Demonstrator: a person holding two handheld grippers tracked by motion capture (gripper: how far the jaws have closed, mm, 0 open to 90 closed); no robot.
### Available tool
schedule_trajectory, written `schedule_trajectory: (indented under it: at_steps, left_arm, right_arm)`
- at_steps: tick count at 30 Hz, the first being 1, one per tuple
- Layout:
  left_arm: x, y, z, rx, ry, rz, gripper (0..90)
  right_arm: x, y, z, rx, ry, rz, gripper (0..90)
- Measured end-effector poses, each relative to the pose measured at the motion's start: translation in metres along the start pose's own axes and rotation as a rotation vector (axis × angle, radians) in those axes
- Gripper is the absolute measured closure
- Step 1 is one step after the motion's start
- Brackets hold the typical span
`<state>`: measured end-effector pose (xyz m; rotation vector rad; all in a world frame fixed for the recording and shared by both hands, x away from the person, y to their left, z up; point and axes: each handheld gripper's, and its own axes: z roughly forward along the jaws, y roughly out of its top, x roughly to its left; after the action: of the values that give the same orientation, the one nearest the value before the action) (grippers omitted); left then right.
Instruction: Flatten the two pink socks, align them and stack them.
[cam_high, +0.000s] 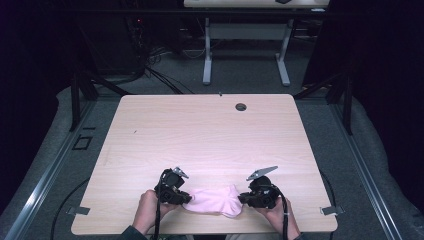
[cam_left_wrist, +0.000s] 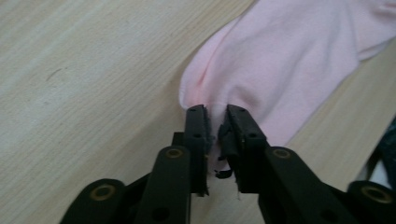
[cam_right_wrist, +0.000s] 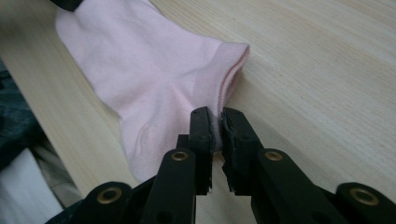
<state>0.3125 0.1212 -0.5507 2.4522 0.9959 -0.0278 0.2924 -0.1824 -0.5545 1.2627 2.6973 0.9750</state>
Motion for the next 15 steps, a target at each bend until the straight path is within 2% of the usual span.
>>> schedule_trajectory:
  at_steps: [2,3,5,6,7,8,9,11,13,14,15]
  left_arm:
    - [-0.001,0.000,0.000,0.000,0.011,0.004,75.2]
    - [-0.001,0.001,0.000,-0.002,0.038,0.008,70.1]
    - [-0.001,0.001,0.000,0.001,0.042,0.009,65.1]
    - [0.000,0.000,-0.001,-0.004,0.065,0.008,59.8]
    - [0.000,0.000,-0.001,-0.004,0.065,0.008,54.1]
    - [0.002,-0.002,-0.003,-0.028,0.069,-0.005,47.4]
    - [0.002,-0.002,-0.003,-0.028,0.069,-0.005,42.8]
    - [0.004,-0.005,-0.011,-0.064,0.093,-0.021,34.2]
    - [0.005,-0.005,-0.014,-0.074,0.100,-0.025,28.8]
    - [0.007,-0.007,-0.020,-0.101,0.126,-0.031,26.4]
    - [0.007,-0.007,-0.020,-0.101,0.126,-0.031,24.6]
  right_arm:
    - [0.001,-0.001,0.001,0.002,-0.008,-0.002,82.0]
    - [0.001,-0.001,0.001,0.007,-0.025,-0.019,81.3]
    - [0.002,-0.002,0.002,0.005,-0.032,-0.026,81.0]
    - [0.003,-0.002,0.003,0.006,-0.036,-0.031,78.7]
    - [0.003,-0.002,0.003,0.006,-0.036,-0.031,78.7]
    - [0.003,-0.002,0.002,0.006,-0.034,-0.036,74.5]
    - [0.003,-0.002,0.002,0.006,-0.034,-0.036,74.5]
    - [0.002,-0.002,-0.003,-0.019,-0.032,-0.030,65.5]
    - [0.001,-0.002,-0.006,-0.033,-0.029,-0.031,62.9]
    - [0.000,-0.001,-0.012,-0.058,-0.040,-0.041,57.9]
    - [0.000,-0.001,-0.012,-0.058,-0.040,-0.041,57.9]
